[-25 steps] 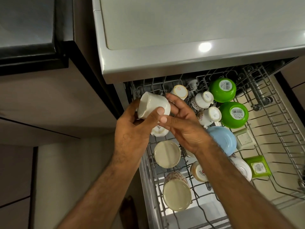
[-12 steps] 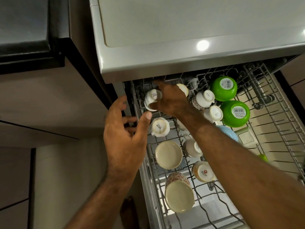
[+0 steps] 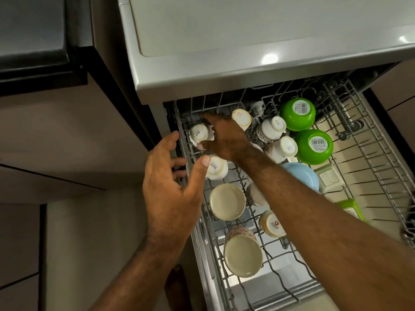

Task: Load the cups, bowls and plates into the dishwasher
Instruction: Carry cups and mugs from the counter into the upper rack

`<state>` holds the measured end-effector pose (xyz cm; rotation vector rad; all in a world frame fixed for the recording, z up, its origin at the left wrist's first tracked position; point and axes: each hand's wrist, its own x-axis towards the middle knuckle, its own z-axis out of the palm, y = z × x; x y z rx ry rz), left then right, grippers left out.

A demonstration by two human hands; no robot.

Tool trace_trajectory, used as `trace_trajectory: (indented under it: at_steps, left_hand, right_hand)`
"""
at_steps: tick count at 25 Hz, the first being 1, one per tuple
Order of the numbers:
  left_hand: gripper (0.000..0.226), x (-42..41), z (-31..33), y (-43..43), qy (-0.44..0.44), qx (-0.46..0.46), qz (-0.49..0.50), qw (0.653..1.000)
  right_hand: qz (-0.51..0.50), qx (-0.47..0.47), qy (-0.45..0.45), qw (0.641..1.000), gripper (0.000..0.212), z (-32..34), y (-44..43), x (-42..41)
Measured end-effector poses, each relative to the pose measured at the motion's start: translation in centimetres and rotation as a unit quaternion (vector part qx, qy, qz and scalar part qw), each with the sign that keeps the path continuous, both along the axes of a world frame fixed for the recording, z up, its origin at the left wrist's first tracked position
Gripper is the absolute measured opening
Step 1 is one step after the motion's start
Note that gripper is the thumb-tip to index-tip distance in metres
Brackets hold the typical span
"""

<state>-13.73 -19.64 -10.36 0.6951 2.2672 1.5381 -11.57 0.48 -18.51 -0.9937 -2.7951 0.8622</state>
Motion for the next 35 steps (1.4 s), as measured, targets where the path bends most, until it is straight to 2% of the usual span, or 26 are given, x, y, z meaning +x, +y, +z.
trace_trajectory:
  at_steps: [4,10,14,17,19,22,26,31,35]
  left_hand:
    - [0.064,1.7,0.2,0.7,0.034,-0.005,-0.018,0.999]
    - [0.087,5.8,0.4,2.4,0.09,-0.083,-0.071,0.99]
    - [0.09,9.7,-0.4,2.7,0.129,-0.106,-0.08,0.983]
    - [0.087,14.6,-1.3,2.3,0.176,-0.107,-0.078,0.975]
    - [0.086,19.1,-1.9,2.1,0.174,-0.115,-0.087,0.974]
    - [0.081,24.9,-3.3,1.7,0.158,-0.123,-0.118,0.973]
    - [0.069,29.2,-6.5,0.5,0.164,-0.203,-0.141,0.955]
    - [0.067,31.4,-9.8,-1.6,0.179,-0.317,-0.174,0.915]
    - [0.063,31.8,-10.1,-2.1,0.248,-0.33,-0.183,0.892]
  right_hand:
    - [-0.025,0.014,0.028,0.999,0.068,1.9,0.2,3.2]
    - [-0.028,0.074,0.044,0.996,0.067,3.7,0.4,8.5]
    - [-0.008,0.087,0.072,0.994,0.071,4.3,-0.3,13.9]
    - [0.022,0.062,0.096,0.993,0.067,5.2,-1.7,20.1]
    - [0.034,0.016,0.098,0.995,0.06,5.6,-2.8,25.2]
    - [0.055,-0.034,0.055,0.996,0.052,5.9,-5.3,31.6]
    - [0.074,-0.034,0.0,0.997,0.025,3.9,-7.2,37.0]
    - [0.093,-0.022,-0.033,0.995,0.037,1.7,-7.8,40.1]
    - [0.119,-0.004,-0.024,0.993,0.045,0.7,-8.1,41.0]
